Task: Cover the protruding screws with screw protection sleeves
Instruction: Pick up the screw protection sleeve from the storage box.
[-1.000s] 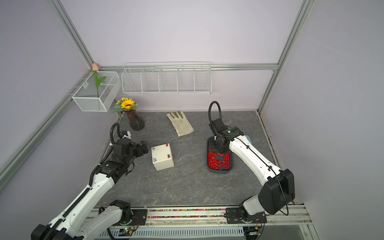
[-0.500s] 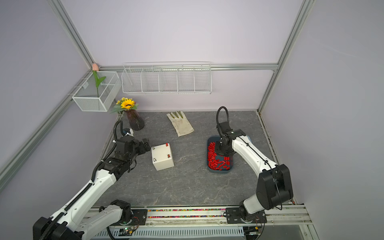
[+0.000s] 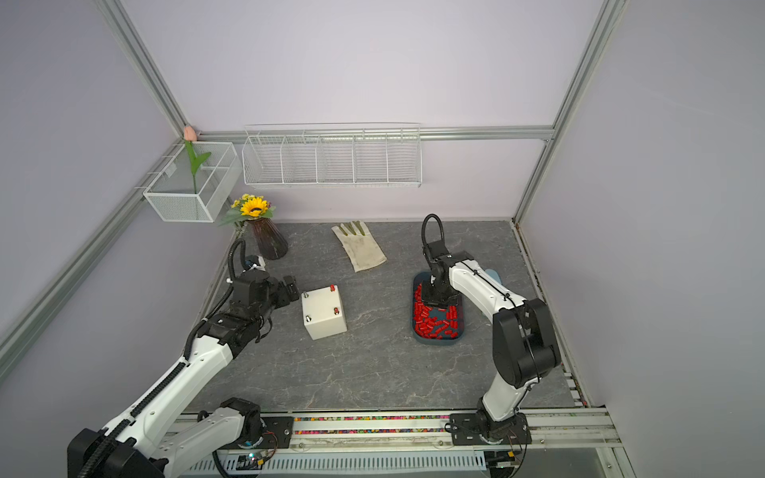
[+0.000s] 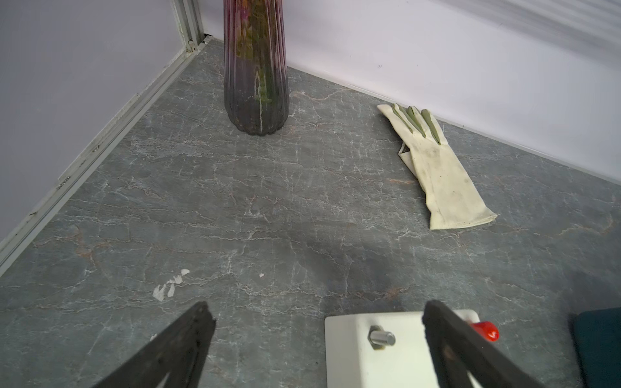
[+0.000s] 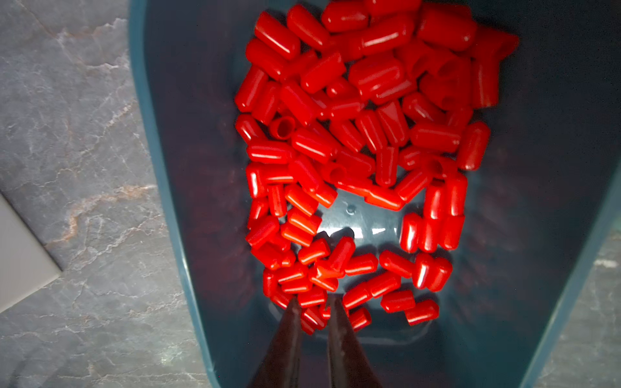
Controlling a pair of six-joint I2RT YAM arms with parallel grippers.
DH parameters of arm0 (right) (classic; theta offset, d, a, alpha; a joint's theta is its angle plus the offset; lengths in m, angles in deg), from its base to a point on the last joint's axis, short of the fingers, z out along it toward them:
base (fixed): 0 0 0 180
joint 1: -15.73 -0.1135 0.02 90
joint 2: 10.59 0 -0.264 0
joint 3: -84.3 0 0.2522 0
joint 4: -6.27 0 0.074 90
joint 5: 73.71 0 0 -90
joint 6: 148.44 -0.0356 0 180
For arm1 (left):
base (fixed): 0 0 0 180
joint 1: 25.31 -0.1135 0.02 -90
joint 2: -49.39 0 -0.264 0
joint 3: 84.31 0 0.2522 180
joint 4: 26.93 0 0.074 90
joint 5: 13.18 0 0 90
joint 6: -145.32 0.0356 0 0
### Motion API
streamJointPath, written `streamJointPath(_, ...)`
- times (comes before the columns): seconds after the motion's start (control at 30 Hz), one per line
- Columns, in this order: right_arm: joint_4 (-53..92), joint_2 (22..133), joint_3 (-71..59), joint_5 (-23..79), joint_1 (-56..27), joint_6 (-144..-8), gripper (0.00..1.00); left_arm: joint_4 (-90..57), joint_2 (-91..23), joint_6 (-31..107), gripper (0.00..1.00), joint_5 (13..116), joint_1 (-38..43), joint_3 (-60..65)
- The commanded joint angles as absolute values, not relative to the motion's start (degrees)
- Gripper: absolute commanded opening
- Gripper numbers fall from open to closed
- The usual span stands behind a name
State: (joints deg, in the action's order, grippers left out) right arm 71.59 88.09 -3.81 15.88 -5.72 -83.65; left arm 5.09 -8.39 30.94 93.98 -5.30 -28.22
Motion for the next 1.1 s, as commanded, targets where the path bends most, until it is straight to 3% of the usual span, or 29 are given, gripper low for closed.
streamJointPath(0.0,72.23,91.47,-6.32,15.07,-5.29,-80.42,0.18,4.67,-8.57,30.93,0.99,95.6,-5.01,-27.33)
streamJointPath(0.4,72.15,98.28,-9.76,14.59,-4.64,-76.73,0.19,5.15,-8.36,30.79,0.99,96.24,-5.03,-27.22)
streamJointPath(1.07,69.44,100.42,-9.72,18.16,-3.53,-75.84,0.23,5.31,-8.53,30.75,0.99,96.62,-5.08,-26.74)
